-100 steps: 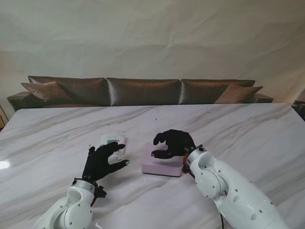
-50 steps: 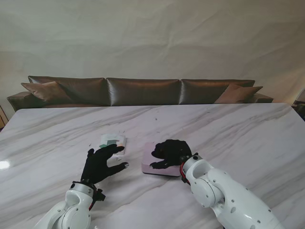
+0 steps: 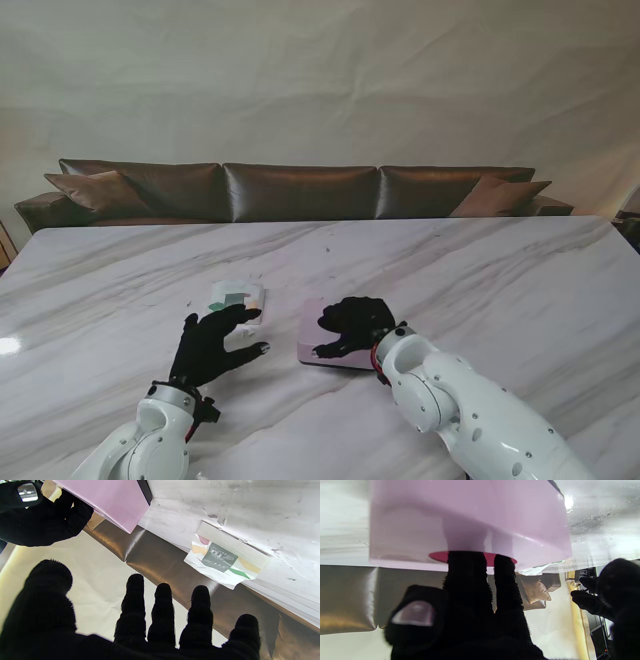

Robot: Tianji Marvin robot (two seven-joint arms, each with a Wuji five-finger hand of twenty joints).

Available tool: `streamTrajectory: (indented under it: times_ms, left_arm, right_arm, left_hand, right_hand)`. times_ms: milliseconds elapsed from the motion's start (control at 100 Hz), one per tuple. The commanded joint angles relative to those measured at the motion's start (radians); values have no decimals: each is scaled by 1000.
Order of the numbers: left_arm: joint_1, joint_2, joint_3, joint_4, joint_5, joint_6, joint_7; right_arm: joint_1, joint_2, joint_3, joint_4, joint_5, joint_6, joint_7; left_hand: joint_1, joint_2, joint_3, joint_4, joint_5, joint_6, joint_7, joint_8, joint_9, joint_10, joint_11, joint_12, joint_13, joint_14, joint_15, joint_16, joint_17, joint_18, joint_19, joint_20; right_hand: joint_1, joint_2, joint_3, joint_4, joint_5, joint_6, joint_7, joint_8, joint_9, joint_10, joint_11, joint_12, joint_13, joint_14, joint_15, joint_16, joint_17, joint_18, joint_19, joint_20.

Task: Refill a tissue box and feed the first sheet

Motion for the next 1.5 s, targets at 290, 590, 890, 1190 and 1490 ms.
streamTrajectory:
  times_ms: [290,590,890,1190,1490]
  left_arm:
    - [-1,0,-3,15,-8,-14,-19]
    - [-1,-1,-6,21,-10,-17,-13]
    - [-24,-2,11,21,-19,-38,-19]
    - [-111,-2,68,57,-26,-111,-31]
    - [-221,-26,177,150,-62,-153,26]
  right_arm:
    - [30,0,-67,63,-37,25,-10]
    - [65,-23,-146,140,-41,109,-120]
    - [-18,-34,-15,17,-36,150,-161]
    - [-161,-34,148,-193,-38,213,-125]
    - [-232,-72,191,-220,103,226,-254]
  left_hand:
    - [3,32,2,24,10,10,13,15,29,10,13,12,22,-1,-7,7,-8,-26,853,9]
    - [4,30,1,24,9,11,13,15,30,10,14,12,23,-1,-6,7,-9,-24,853,9]
    - [15,-46,0,28,-10,29,4,12,11,7,11,11,21,7,-5,7,-7,-16,856,10]
    - [-25,-62,-67,-24,-83,85,-67,-26,-105,0,5,7,-38,1,-21,3,-21,-47,834,-1]
    - [-32,-54,-97,-84,-110,149,-134,-65,-176,37,5,5,-89,3,-24,-12,-69,-61,766,-36]
  right_hand:
    - [-17,-25,17,33,3,-21,26,-16,88,-42,35,-11,134,49,213,69,40,-354,147,23]
    - [312,-203,-47,2,122,-340,364,182,211,-234,453,451,194,-51,813,427,48,-376,190,7]
    - [434,-559,378,-177,278,-513,545,556,362,-325,704,781,196,-110,1155,596,61,-363,262,46]
    - [394,-750,696,-285,348,-503,555,631,434,-324,752,861,196,-131,1245,649,67,-335,309,78]
    - [403,-758,696,-257,362,-474,563,635,461,-305,745,868,194,-111,1265,665,67,-303,327,89]
